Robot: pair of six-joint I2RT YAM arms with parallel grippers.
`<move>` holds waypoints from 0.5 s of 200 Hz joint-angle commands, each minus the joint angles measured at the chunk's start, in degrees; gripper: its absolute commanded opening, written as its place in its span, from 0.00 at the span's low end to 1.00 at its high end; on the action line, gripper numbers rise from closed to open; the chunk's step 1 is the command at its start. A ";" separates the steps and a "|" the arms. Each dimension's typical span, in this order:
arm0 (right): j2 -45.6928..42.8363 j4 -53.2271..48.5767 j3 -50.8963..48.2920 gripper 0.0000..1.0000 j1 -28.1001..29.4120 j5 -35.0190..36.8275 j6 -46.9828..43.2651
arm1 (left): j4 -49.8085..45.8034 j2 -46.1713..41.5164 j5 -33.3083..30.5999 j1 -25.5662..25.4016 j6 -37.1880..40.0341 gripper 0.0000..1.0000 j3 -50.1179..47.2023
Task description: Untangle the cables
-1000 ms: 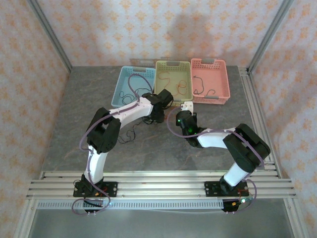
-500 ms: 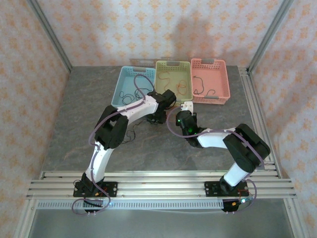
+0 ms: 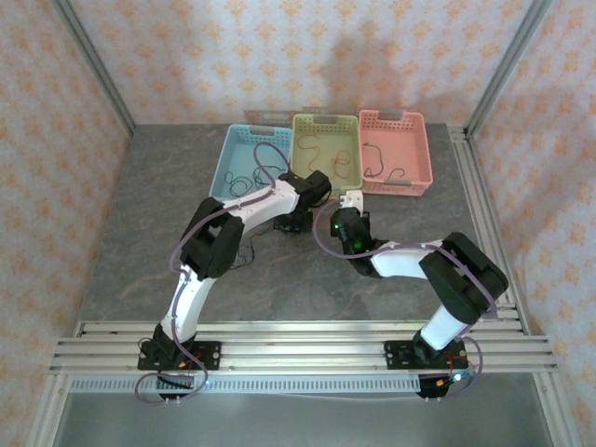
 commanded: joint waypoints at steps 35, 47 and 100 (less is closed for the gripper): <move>-1.09 1.25 0.05 0.00 -0.38 0.60 0.95 | -2.29 -21.91 -7.18 1.61 0.08 0.00 -7.64; -1.23 1.05 0.05 0.00 -0.35 1.02 0.95 | -2.01 -27.42 -7.62 3.04 -0.21 0.00 -11.39; -1.09 0.78 0.22 0.00 -0.38 1.58 1.11 | -4.67 -49.07 -10.88 16.13 -0.28 0.00 -22.48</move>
